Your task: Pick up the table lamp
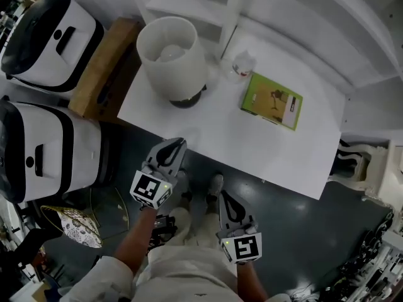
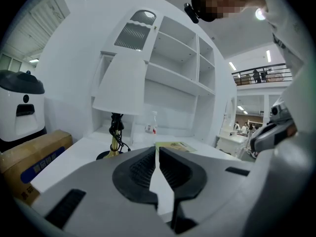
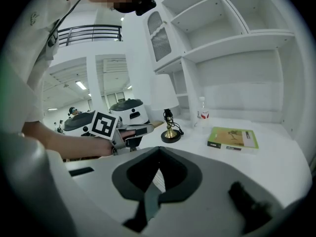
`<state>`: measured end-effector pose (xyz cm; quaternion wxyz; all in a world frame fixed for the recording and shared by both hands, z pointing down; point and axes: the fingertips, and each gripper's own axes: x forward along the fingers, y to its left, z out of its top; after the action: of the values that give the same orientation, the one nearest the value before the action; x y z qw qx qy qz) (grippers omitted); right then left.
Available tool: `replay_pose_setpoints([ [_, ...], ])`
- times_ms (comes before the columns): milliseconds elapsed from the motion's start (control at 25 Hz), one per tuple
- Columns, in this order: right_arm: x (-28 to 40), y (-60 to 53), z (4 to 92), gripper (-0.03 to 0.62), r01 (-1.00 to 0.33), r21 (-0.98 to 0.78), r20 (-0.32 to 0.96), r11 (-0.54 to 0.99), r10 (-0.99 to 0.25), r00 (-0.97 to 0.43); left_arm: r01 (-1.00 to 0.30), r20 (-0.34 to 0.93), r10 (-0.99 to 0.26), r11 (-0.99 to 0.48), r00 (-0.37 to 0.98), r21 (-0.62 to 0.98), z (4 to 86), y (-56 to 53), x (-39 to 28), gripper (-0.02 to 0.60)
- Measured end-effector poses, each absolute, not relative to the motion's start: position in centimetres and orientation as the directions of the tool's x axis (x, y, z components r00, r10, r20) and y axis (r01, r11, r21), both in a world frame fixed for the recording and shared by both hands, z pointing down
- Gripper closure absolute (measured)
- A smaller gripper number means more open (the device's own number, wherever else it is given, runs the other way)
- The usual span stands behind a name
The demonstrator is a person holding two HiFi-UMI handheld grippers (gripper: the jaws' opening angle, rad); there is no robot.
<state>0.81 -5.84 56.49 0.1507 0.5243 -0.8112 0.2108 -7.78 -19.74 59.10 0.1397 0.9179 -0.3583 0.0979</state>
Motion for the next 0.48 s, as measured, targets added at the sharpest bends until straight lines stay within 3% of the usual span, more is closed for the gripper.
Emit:
replay_pose_setpoints([
  [160, 1.2, -5.7, 57.8, 0.583, -0.921, -0.196, 0.482, 0.336, -0.785, -0.389, -0.689, 0.276, -0.637, -0.706, 0.72, 0.166, 60.5, -21.6, -7.1, 0.543],
  [480, 2.2, -5.5, 59.3, 0.583, -0.934, -0.205, 0.506, 0.293, -0.785, -0.357, -0.745, 0.297, -0.697, -0.661, 0.653, 0.086, 63.3, -26.0, -8.2, 0.358],
])
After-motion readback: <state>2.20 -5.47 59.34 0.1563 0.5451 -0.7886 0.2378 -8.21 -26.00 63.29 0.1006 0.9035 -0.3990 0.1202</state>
